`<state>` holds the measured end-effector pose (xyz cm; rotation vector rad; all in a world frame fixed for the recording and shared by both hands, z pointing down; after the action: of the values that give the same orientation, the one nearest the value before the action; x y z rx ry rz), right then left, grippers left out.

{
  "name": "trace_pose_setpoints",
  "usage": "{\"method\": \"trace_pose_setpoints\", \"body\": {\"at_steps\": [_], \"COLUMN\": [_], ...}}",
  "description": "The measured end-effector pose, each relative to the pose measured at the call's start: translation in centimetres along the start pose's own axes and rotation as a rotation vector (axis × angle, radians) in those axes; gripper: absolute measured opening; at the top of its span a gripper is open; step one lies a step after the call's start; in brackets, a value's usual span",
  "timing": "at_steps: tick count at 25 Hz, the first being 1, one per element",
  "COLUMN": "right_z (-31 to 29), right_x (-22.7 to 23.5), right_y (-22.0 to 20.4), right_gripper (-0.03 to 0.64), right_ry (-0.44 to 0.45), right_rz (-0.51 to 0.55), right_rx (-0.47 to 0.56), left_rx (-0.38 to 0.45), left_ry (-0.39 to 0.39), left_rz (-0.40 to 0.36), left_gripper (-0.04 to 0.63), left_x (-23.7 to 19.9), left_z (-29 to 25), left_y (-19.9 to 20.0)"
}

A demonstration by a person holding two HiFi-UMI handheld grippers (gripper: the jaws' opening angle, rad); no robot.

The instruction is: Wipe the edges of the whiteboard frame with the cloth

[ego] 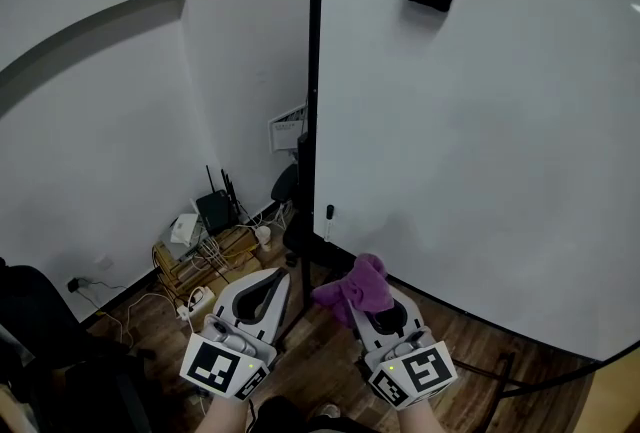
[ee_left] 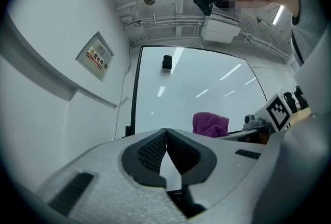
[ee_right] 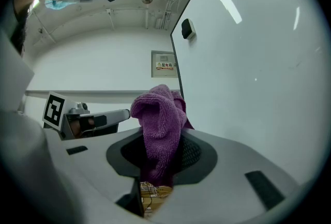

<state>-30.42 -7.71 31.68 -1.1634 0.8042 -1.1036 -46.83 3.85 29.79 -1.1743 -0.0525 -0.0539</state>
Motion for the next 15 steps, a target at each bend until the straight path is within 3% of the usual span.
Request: {"method": "trace_pose_setpoints", "body": {"at_steps": [7,15], "right_z": [-3.3,-8.8], "right_x": [0.7,1.4], "right_y": [-1.4,-2.2], "right_gripper": [0.109,0.109], "right_ry": [-0.025,-0.108], "right_rz": [-0.006,0.007], "right_rx": [-0.017,-0.003], "left_rx": [-0.006,-0.002], "left_ry": [-0.011,-0.096], "left_rz": [0.021,0.046], "left_gripper": [0.016,0.016], "left_x": [-3.5,-9.3], "left_z": [-1.7,-5.3], "left_y": [-1.5,-2.9]}}
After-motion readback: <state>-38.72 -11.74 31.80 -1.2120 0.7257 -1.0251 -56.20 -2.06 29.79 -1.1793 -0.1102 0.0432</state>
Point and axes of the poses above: the fingertips, and each gripper's own axes: z backward along the fingers, x to its right, y out of its top, the point moved 8 cm from there along z, backward along the fingers, and after that the axes turned 9 degrees about x, right-handed, at the moved point
